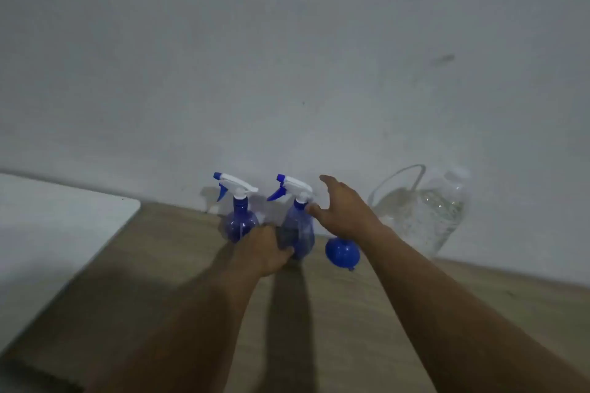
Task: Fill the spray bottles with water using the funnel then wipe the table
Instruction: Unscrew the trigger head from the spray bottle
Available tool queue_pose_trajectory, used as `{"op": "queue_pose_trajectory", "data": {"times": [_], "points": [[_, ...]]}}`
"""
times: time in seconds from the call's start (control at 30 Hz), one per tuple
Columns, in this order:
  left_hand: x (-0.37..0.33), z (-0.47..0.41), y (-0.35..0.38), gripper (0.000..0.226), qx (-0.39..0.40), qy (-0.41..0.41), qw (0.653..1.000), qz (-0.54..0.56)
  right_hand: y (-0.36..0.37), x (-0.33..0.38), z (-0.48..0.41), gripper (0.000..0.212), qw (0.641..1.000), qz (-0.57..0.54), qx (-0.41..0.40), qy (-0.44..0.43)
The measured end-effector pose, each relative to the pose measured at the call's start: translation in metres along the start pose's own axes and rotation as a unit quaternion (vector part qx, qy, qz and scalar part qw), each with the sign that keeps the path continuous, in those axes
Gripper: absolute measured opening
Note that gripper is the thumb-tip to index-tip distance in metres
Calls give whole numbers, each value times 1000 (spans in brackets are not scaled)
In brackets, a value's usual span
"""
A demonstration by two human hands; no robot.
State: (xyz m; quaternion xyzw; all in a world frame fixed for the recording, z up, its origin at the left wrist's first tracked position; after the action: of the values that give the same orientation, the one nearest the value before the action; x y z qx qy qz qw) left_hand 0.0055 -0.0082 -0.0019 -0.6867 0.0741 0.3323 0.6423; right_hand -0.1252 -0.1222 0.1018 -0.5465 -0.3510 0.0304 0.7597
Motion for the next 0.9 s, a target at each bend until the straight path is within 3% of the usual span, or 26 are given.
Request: {"op": "queue_pose_trajectory", "data": {"times": [0.1,0.3,0.4,0.5,0.73,0.9], "points": [[6,-15,9,40,-18,6,998,61,21,-1,-17,72,999,-51,-16,-11],[4,-27,17,34,-39,25,996,79,51,-6,-26,29,990,-131,-44,10],[-2,-21,19,37,-13,31,997,76,50,-7,-17,28,990,-133,-48,15],[-14,-1,17,46,-84,16,992,94,43,-11,-1,27,990,-128,-49,23],[-49,56,21,39,-81,6,973,218,23,-20,53,25,992,-117,-55,14],[-70,106,36,50,-69,8,966,250,18,-31,108,18,993,-106,-56,22]]}}
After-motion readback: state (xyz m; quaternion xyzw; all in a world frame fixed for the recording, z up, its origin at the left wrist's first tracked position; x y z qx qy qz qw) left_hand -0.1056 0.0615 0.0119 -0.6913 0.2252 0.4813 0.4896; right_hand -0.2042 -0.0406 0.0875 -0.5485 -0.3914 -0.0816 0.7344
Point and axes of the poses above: each hand's wrist, its own z-axis away from the middle knuckle, its own y-axis out of the palm, x = y × z, the point moved 1 cm from there along -z, towards the middle knuckle, and after that the axes turned 15 degrees about y, right-handed, at the moved point
